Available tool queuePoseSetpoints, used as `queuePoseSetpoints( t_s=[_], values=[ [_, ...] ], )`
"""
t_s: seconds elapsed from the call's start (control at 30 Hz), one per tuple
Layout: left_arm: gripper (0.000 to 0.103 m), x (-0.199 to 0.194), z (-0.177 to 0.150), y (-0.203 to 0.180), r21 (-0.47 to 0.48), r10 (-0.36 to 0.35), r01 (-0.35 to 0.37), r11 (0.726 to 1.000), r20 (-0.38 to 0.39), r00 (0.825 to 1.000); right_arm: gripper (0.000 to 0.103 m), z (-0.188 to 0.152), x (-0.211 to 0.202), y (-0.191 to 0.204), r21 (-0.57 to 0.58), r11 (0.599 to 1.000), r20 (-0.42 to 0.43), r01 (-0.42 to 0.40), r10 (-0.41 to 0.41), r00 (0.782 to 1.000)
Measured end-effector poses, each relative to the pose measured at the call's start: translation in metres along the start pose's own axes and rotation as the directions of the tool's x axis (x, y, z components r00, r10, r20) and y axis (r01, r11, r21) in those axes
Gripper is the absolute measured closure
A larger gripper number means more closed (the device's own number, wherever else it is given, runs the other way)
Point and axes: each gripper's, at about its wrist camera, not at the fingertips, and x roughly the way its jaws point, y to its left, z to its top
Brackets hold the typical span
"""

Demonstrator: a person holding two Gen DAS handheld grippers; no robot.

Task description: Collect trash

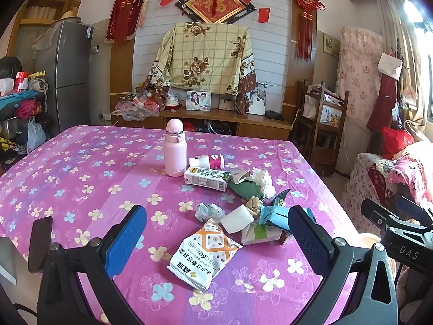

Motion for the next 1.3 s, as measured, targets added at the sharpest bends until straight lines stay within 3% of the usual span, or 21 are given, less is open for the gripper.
queuePoseSetpoints(
  t_s=[0.83, 1.3],
  values=[
    [0.0, 0.008, -0.004, 0.004, -0.009, 0.008, -0.008, 1.0, -0.025, 1.0, 0.0, -0.007, 0.007, -0.002, 0.001, 1.0, -0.017, 0.0, 0.0, 1.0],
    [0.0, 0.024, -0.008, 0.015, -0.02, 0.027, -0.029, 0.999, -0.072, 0.997, 0.0, -0.012, 0.026, -0.001, -0.015, 1.0, -0.069, -0.003, 0.002, 0.998]
  ],
)
